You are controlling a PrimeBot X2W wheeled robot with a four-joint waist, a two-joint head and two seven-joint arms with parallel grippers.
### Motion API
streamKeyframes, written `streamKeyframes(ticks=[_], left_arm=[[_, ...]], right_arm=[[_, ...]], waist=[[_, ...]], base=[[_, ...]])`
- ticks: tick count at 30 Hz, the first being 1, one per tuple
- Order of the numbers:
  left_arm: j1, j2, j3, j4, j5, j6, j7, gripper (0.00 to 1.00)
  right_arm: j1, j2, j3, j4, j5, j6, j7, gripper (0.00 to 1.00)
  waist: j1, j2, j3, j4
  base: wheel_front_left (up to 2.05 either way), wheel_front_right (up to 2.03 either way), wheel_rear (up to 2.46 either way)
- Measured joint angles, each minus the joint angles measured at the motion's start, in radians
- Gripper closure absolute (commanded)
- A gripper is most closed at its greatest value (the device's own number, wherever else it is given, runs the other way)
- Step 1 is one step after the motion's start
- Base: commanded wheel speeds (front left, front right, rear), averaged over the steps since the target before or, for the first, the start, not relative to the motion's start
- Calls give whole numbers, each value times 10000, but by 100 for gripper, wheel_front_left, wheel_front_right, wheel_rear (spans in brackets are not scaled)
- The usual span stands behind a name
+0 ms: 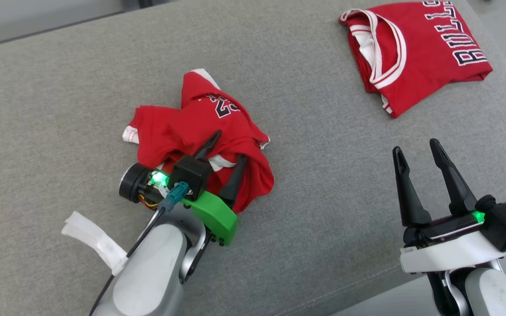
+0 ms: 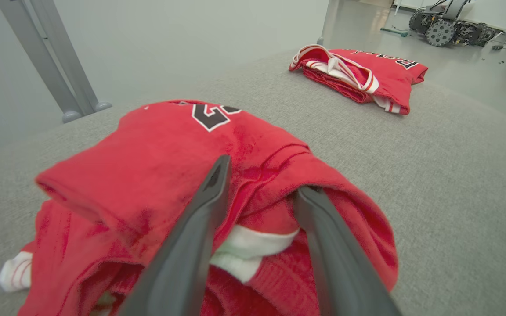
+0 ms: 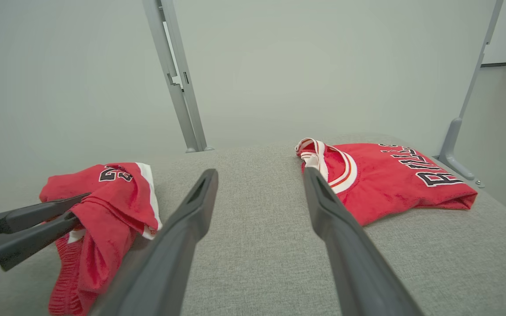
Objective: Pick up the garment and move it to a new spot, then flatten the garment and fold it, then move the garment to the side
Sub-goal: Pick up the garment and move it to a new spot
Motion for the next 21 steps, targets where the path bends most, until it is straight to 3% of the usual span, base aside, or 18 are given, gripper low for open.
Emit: streamKeyframes(ticks=[6,10,16,21], left_arm=[[116,-65,-63,-360,-309,151,-897,0],[613,-8,280,-980,-554,535,-1160,0],[1513,546,1469,-1732,-1026,1329,-1413,0],[2323,1108,2322,-1944,-1338,1689,-1542,0]], right_arm=[[1,-142,-33,84,-29,-2,56,0],[52,-311,-111,4,-35,-2,236,0],[249,-441,-213,-209,-61,-2,548,0],[372,-531,-205,-255,-90,-2,769,0]], waist=[[0,0,187,-44],[0,0,104,229],[0,0,-200,1028],[0,0,-634,1860]], base=[[0,0,0],[0,0,0],[0,0,0],[0,0,0]])
